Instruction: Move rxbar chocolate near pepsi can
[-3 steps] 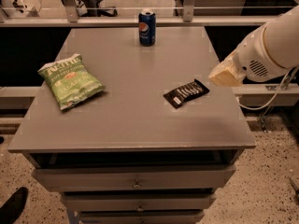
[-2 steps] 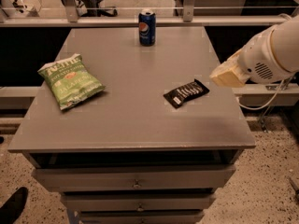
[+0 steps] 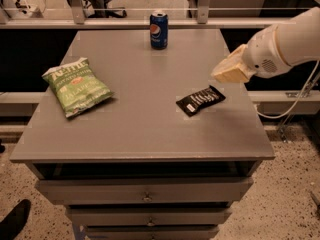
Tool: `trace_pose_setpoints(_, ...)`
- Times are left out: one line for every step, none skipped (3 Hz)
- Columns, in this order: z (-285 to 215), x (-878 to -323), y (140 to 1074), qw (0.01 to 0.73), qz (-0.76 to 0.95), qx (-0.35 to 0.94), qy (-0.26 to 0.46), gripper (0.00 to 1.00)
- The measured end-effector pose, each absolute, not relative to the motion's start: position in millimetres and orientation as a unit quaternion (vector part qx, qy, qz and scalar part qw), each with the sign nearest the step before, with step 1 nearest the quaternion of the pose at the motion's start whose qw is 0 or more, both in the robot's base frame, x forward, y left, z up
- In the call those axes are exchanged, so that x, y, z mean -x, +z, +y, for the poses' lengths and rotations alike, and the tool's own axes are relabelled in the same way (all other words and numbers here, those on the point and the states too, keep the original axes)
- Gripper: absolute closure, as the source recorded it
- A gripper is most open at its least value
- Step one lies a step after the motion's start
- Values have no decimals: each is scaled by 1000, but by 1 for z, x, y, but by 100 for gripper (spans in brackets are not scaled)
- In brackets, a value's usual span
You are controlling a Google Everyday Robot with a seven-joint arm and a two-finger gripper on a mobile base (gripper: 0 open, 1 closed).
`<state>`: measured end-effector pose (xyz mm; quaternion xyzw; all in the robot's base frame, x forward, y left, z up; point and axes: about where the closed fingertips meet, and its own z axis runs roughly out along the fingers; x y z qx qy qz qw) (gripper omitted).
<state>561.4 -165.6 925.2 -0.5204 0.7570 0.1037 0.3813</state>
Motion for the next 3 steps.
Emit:
trace_pose_setpoints(-160,-590,909,347,731,576,118,12)
trace_pose_setpoints(-158,-604,888,301,713,621,124,0)
trace_pose_setpoints(-159,-609,864,255,703,651,126,0)
